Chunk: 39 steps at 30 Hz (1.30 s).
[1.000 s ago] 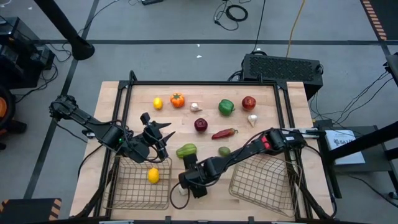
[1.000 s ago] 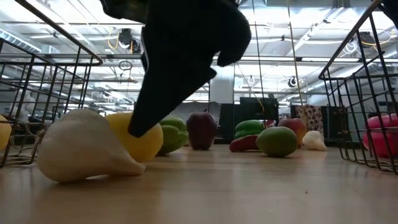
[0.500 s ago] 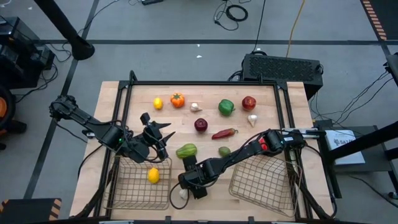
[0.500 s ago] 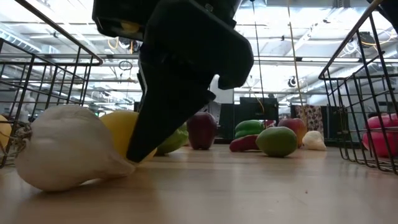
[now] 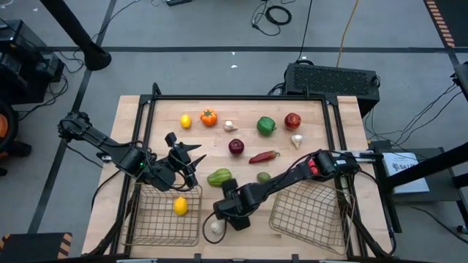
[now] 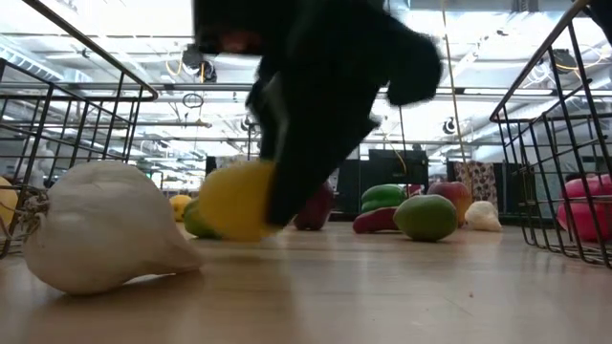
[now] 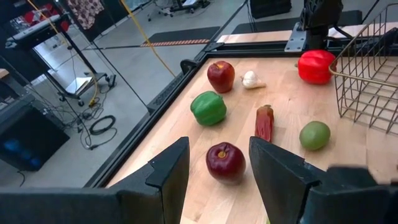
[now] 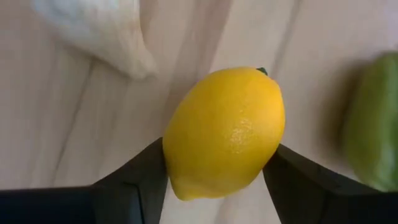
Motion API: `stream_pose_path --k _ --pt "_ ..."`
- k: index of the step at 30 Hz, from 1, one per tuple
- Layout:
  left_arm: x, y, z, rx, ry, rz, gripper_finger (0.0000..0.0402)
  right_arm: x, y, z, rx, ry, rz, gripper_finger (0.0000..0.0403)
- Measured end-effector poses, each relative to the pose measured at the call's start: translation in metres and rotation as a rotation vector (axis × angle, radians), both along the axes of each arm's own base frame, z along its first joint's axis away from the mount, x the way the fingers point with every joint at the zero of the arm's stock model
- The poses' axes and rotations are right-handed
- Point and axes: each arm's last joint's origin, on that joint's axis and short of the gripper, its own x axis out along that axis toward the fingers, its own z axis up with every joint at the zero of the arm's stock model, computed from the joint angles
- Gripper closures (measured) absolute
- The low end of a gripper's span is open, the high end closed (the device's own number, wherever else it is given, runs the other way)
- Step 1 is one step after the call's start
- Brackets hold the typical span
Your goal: Sort produce into baskets
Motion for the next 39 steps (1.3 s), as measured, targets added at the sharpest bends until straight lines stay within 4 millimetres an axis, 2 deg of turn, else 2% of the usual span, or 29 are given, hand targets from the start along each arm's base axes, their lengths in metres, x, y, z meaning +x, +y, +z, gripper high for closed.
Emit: stream_pose_path --k 6,10,15,21,25,30,34,39 --pt "0.000 0.000 0.000 0.000 0.000 -0.001 0.0227 -0.024 -0.007 0.046 -0.012 0.035 -0.030 0.0184" --pt "0.000 -0.001 0.000 -0.007 0.004 -0.015 0.0227 -0.039 -0.007 0.085 -0.001 -0.051 -0.025 0.0182" --pt "-0.005 -0.010 0.003 -0.086 0.027 -0.140 0.0227 -0.051 -0.012 0.124 -0.023 -0.257 0.002 0.0182" --pt "-0.017 -0.028 0.019 -0.200 0.070 -0.309 0.0227 -0.058 -0.031 0.146 0.039 -0.596 0.005 0.0182" --pt "-0.030 -0.035 0.016 -0.230 0.141 -0.316 0.0227 -0.057 -0.039 0.141 0.105 -0.759 0.000 0.0182" --pt "-0.043 -0.037 0.007 -0.267 0.221 -0.271 0.0227 -0.048 -0.040 0.120 0.196 -0.882 0.008 0.0181" --pt "-0.046 -0.036 0.005 -0.287 0.237 -0.242 0.0227 -0.033 -0.036 0.100 0.233 -0.920 0.012 0.0181" --pt "-0.046 -0.036 0.005 -0.267 0.214 -0.219 0.0227 -0.019 -0.038 0.085 0.247 -0.967 -0.004 0.0181"
